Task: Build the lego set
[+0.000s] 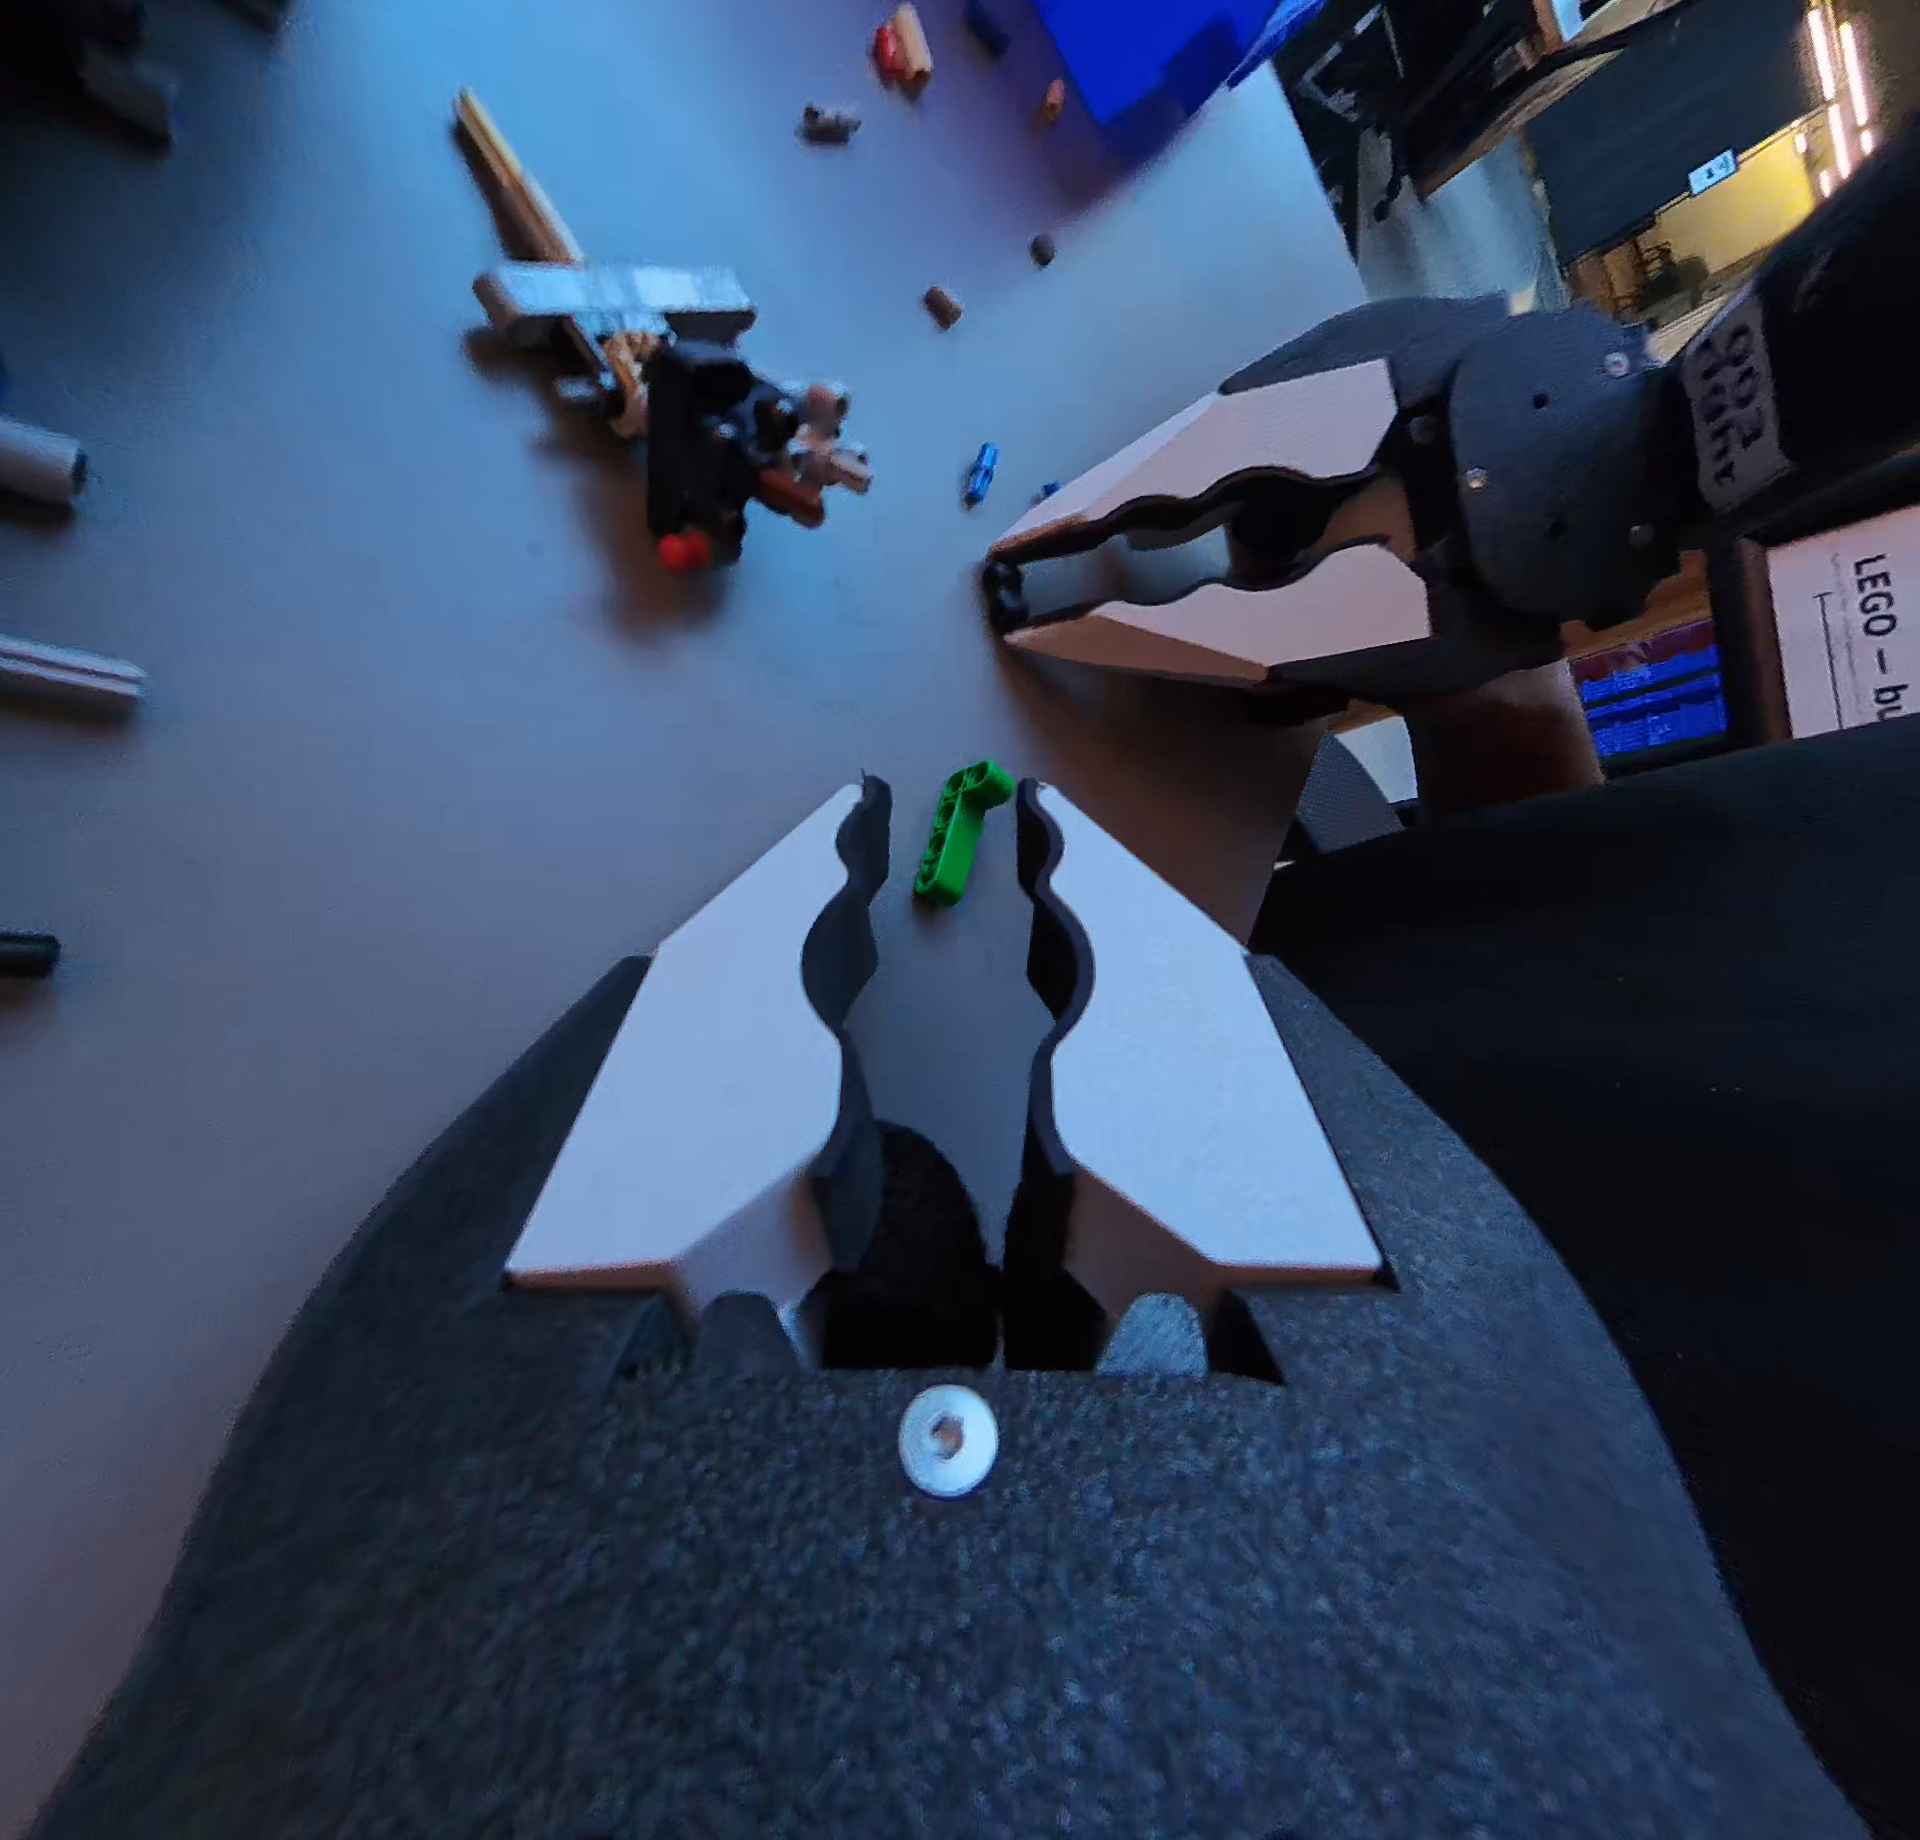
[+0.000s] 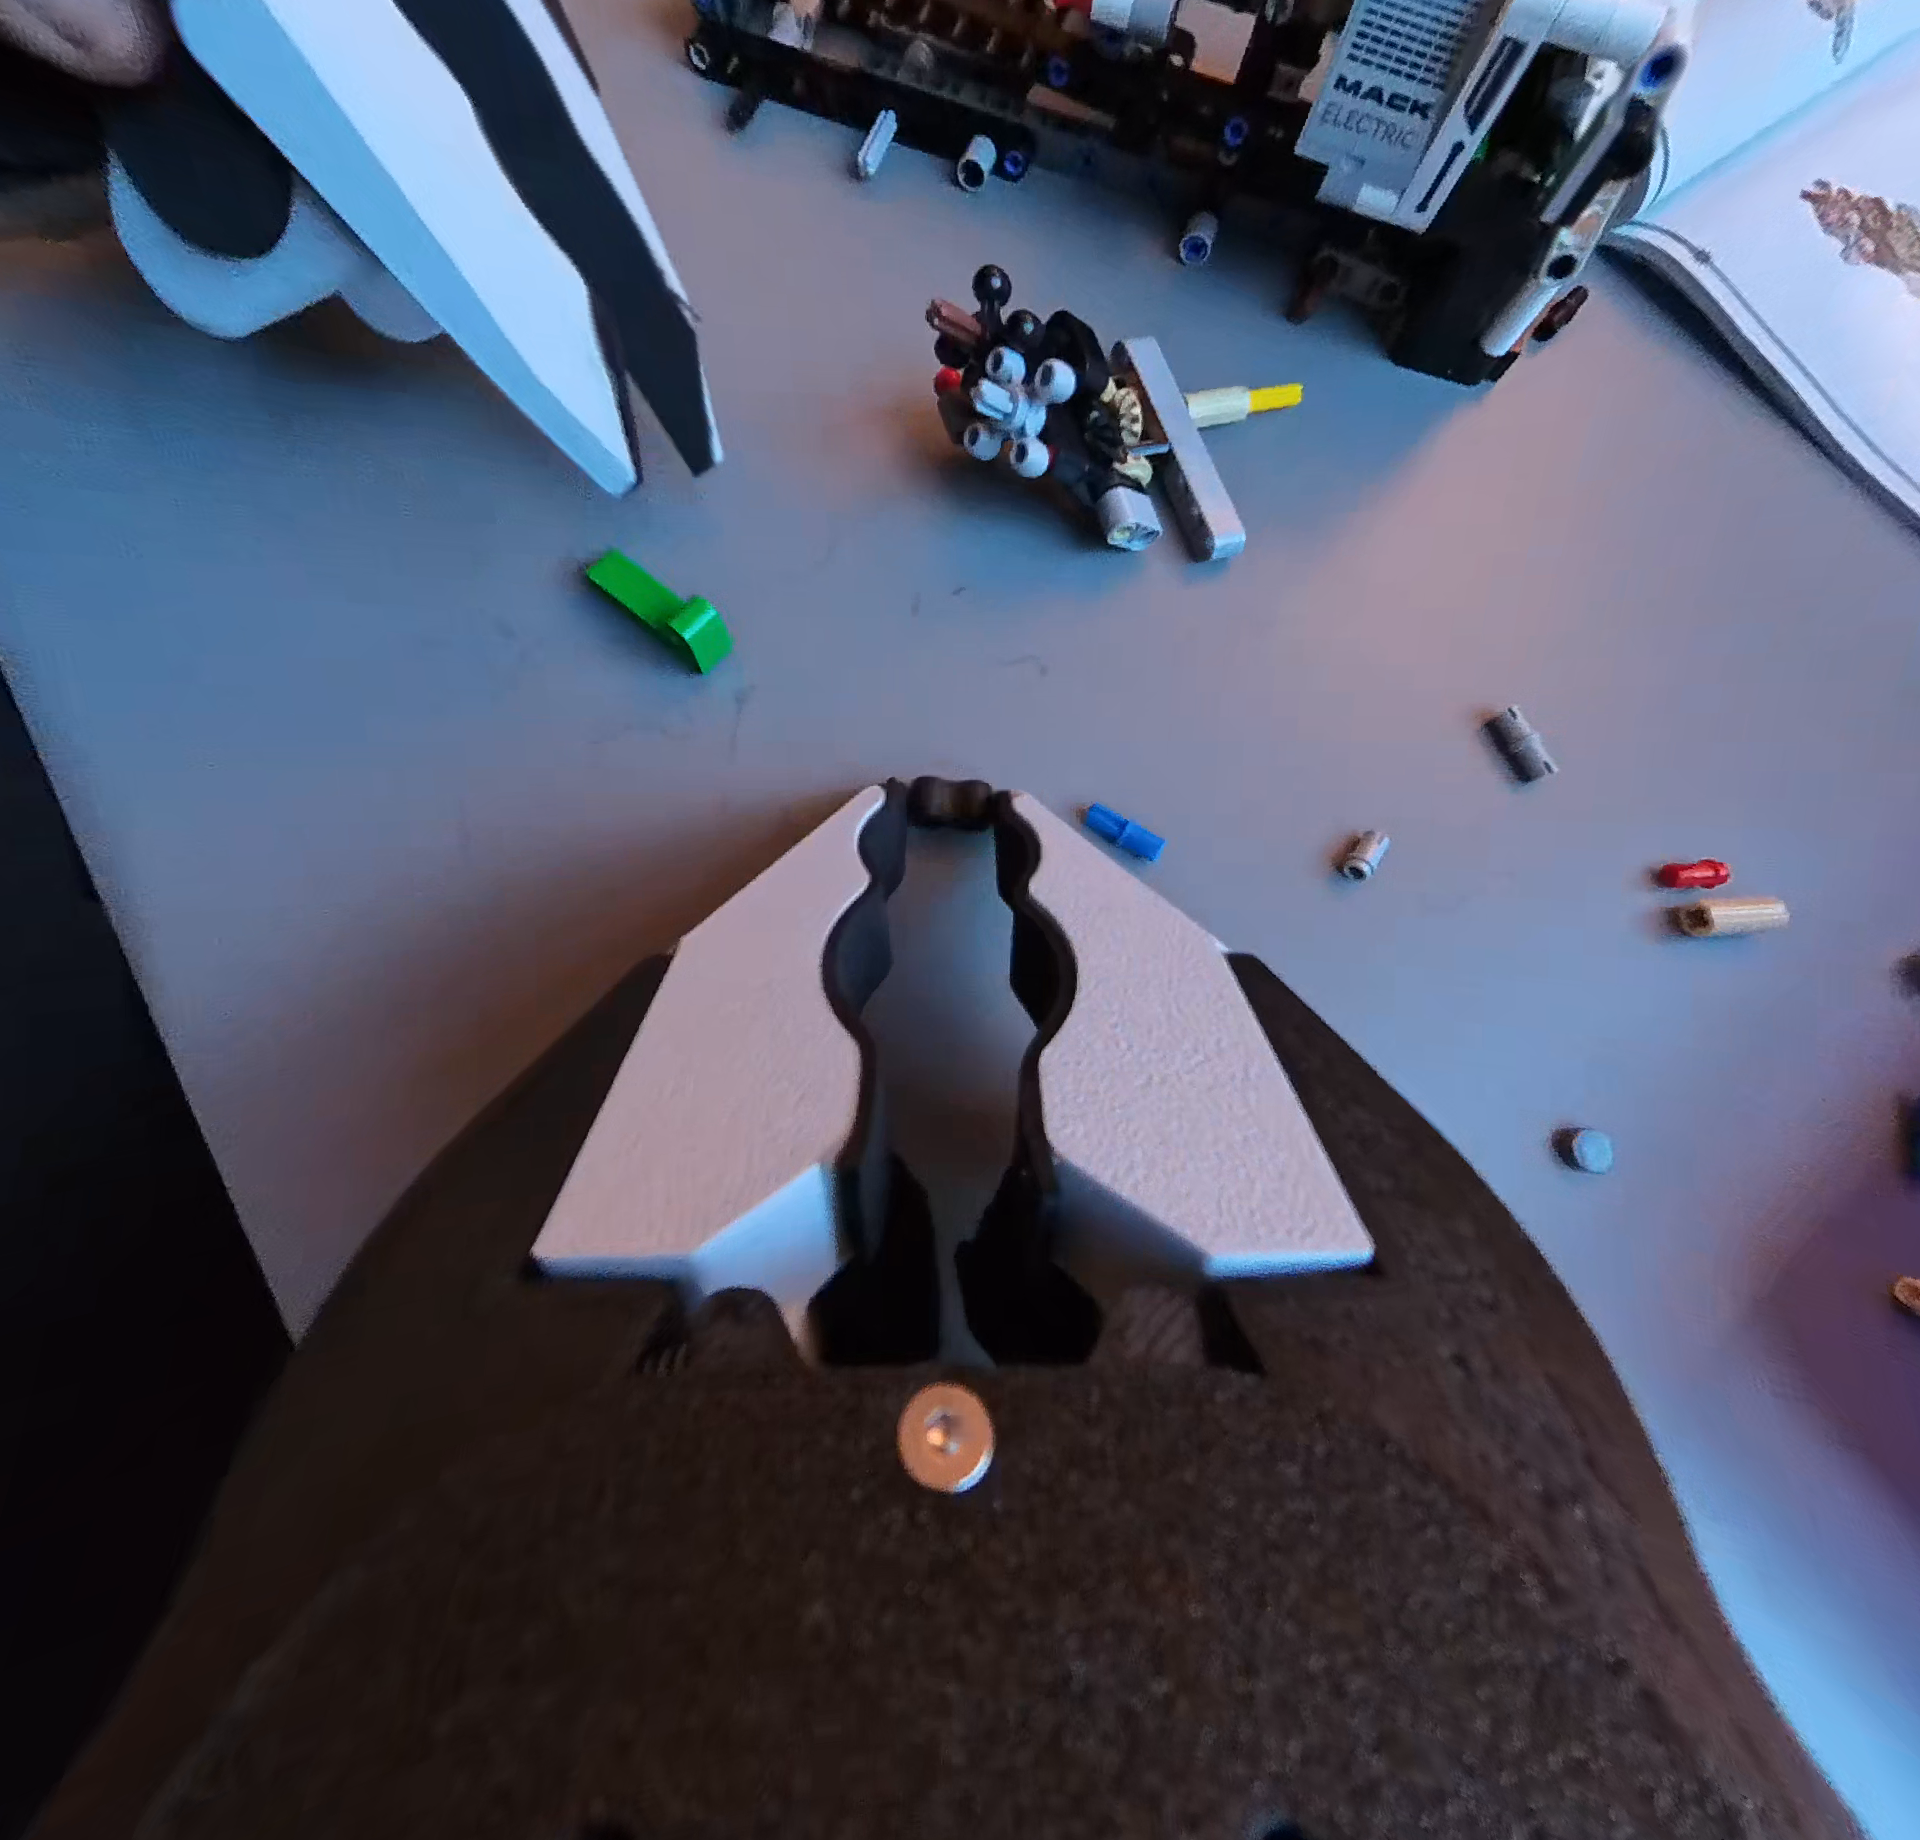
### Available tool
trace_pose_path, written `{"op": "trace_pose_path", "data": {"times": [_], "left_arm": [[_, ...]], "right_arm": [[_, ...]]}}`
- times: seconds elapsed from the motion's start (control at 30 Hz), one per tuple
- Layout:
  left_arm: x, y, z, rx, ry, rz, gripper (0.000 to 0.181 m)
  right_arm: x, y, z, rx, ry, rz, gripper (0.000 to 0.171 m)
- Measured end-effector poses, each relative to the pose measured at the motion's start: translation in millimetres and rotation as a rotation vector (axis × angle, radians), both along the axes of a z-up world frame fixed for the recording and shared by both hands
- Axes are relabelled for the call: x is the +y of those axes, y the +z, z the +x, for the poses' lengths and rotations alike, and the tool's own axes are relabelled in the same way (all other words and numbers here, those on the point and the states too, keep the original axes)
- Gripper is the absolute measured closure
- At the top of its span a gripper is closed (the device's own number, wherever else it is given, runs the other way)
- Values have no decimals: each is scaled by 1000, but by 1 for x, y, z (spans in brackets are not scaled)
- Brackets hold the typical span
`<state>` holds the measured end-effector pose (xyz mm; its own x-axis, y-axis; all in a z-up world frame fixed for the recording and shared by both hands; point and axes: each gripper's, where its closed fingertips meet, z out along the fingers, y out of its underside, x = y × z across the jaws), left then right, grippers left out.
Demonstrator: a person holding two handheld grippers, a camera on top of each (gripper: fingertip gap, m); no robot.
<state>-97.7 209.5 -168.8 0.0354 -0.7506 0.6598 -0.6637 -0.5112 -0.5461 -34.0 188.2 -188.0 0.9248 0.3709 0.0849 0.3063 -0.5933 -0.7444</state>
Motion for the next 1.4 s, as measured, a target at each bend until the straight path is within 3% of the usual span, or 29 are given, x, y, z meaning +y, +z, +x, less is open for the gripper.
{"op": "trace_pose_path", "data": {"times": [0.17, 0.33, 0.53, 0.63, 0.77, 0.9, 1.03, 1.17, 1.23, 1.33, 1.4], "left_arm": [[-1, 14, 4, -100, -25, 46, 159], [2, 35, 19, -216, -7, 24, 158], [-3, 87, 35, -398, -11, -167, 155], [-4, 98, 36, -435, -18, -227, 155], [-11, 103, 34, -458, -58, -260, 169], [-10, 97, 33, -426, -57, -201, 177], [5, 87, 27, -404, -67, 33, 177], [30, 66, 18, -331, -140, 636, 177], [28, 65, 15, -349, -218, 847, 177], [22, 70, 15, -401, -275, 1005, 177], [17, 72, 15, -422, -303, 1049, 177]], "right_arm": [[5, 5, 0, -14, -29, 38, 156], [17, 67, -8, 45, -60, 393, 157], [23, 118, -18, -95, -43, 733, 158], [24, 124, -29, -143, 5, 806, 158], [27, 122, -37, -178, 31, 827, 158], [30, 118, -41, -166, 21, 806, 157], [23, 106, -48, 41, 81, 670, 152], [24, 106, -38, 450, 44, 444, 157], [30, 97, -39, 669, 22, 246, 152], [34, 100, -51, 1015, 58, 73, 148], [34, 101, -54, 1117, 80, 40, 150]]}}
